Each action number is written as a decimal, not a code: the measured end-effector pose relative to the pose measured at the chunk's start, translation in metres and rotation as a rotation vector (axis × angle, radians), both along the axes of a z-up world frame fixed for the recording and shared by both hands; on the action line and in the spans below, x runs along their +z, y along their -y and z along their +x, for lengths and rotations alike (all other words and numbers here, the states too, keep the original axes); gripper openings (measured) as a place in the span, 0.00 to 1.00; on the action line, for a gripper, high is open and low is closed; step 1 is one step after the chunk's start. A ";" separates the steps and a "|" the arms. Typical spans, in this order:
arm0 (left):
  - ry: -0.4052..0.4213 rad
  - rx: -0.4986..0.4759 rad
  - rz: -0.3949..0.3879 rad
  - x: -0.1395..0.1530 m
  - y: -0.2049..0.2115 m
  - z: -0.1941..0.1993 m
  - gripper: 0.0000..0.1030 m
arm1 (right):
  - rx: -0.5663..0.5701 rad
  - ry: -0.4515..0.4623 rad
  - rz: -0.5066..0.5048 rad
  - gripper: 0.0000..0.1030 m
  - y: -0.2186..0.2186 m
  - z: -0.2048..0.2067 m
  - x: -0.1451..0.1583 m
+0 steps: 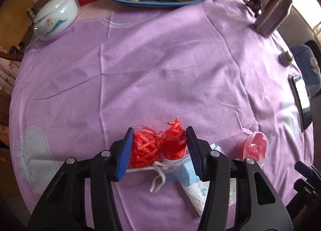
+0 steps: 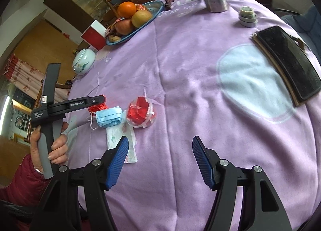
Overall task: Collect trash
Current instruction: 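Grasp the red mesh bow with the left tool while the right tool grasps the clear cup of red paper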
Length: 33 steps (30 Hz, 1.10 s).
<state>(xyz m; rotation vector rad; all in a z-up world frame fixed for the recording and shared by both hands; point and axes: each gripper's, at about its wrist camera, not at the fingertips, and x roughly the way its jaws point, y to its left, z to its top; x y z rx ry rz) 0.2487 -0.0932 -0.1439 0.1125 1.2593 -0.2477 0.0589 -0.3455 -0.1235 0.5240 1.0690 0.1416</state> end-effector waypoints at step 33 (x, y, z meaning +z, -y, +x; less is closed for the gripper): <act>0.012 0.263 -0.036 0.035 -0.108 -0.067 0.50 | 0.223 -0.034 -0.224 0.69 -0.079 0.089 -0.033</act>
